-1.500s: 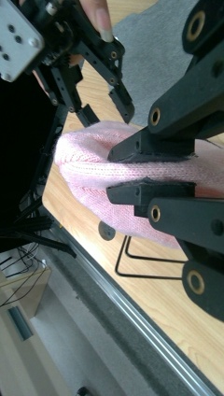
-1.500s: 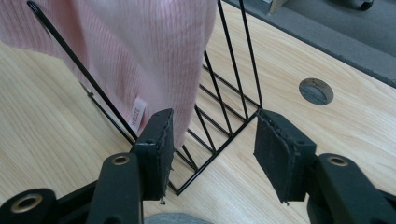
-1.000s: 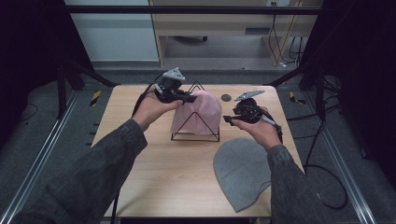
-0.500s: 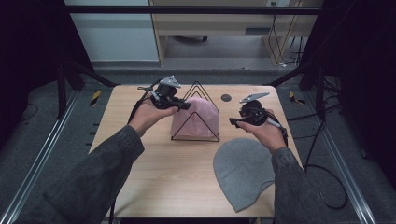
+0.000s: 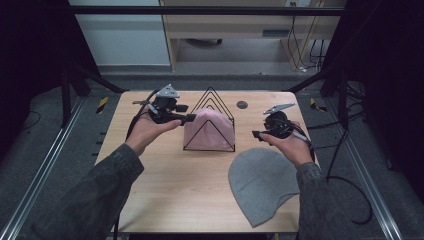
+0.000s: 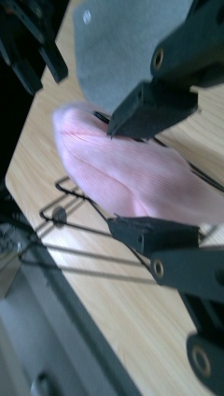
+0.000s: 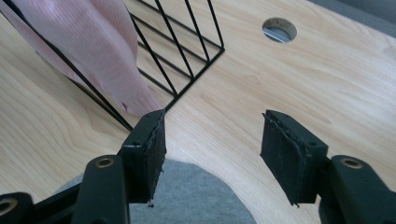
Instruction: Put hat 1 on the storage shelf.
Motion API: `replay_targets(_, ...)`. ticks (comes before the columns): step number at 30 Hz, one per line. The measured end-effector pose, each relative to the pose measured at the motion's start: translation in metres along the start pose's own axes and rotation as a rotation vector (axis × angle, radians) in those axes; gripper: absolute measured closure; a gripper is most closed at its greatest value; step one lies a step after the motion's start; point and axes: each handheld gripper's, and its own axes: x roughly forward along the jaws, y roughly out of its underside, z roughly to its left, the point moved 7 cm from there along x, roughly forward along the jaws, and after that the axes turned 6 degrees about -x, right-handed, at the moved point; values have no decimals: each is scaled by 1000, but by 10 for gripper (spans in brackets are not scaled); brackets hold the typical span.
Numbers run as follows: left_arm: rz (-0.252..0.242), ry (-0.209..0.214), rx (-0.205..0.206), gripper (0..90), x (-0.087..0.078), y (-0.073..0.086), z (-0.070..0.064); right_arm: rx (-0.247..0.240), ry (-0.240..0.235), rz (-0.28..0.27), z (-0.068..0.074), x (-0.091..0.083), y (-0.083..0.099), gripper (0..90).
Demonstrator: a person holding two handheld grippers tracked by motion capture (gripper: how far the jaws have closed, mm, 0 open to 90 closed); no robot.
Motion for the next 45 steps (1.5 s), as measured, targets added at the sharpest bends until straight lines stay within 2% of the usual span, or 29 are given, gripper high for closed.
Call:
replay_targets(3, -2, -42, 3, 361, -17, 11, 2, 9, -7, 11, 0, 1, 5, 361)
replay_targets(4, -2, -42, 3, 327, -17, 11, 2, 9, -7, 11, 0, 1, 5, 361)
replay_targets(6, 0, -73, 8, 292, -27, 23, 2, 21, -23, 25, 1, 2, 10, 337)
replay_targets(7, 12, -90, 3, 231, -37, 42, 1, 19, -34, 46, 1, 5, 15, 315)
replay_targets(8, 12, -90, 3, 193, -37, 42, 1, 19, -34, 46, 1, 5, 15, 315)
replay_targets(9, 22, -96, 4, 193, -41, 56, -1, 25, -43, 65, 3, 6, 19, 305)
replay_targets(10, 27, -117, -3, 113, -47, 78, -2, 33, -52, 98, 4, 10, 27, 303)
replay_targets(11, 28, -130, -11, 92, -49, 91, -3, 38, -55, 104, 5, 12, 30, 316)
replay_targets(13, 46, -143, -28, 77, -50, 117, -5, 26, -57, 107, 6, 15, 34, 352)
replay_targets(14, 46, -143, -28, 72, -50, 117, -5, 25, -60, 111, 7, 17, 36, 369)
replay_targets(15, 52, -139, -42, 69, -50, 129, -6, 19, -62, 116, 8, 18, 38, 384)
replay_targets(16, 63, -133, -61, 69, -49, 148, -9, 11, -60, 122, 8, 20, 40, 394)
replay_targets(18, 53, -133, -83, 70, -47, 164, -10, -6, -55, 128, 8, 25, 43, 428)
replay_targets(19, 53, -133, -83, 75, -47, 164, -10, -2, -57, 127, 8, 27, 44, 439)
replay_targets(21, 55, -136, -106, 80, -45, 180, -11, 15, -57, 130, 7, 32, 46, 453)
replay_targets(22, 79, -131, -105, 80, -45, 186, -12, 15, -57, 130, 7, 32, 46, 453)
replay_targets(23, 114, -145, -66, 78, -49, 192, -12, 18, -55, 136, 6, 39, 48, 456)
replay_targets(24, 115, -158, -59, 76, -52, 193, -10, 22, -56, 147, 6, 42, 50, 448)
replay_targets(27, 106, -161, -96, 79, -58, 198, -5, 7, -45, 182, 6, 50, 55, 415)
replay_targets(29, 108, -163, -103, 79, -60, 200, -3, -4, -42, 200, 7, 54, 59, 403)
replay_targets(37, 117, -192, -127, 82, -62, 205, 7, 16, -56, 194, 5, 61, 65, 396)
replay_targets(44, 136, -197, -120, 86, -61, 209, 8, -2, -74, 219, 8, 64, 68, 432)
replay_targets(45, 135, -198, -118, 88, -61, 208, 8, -16, -63, 219, 7, 64, 68, 448)
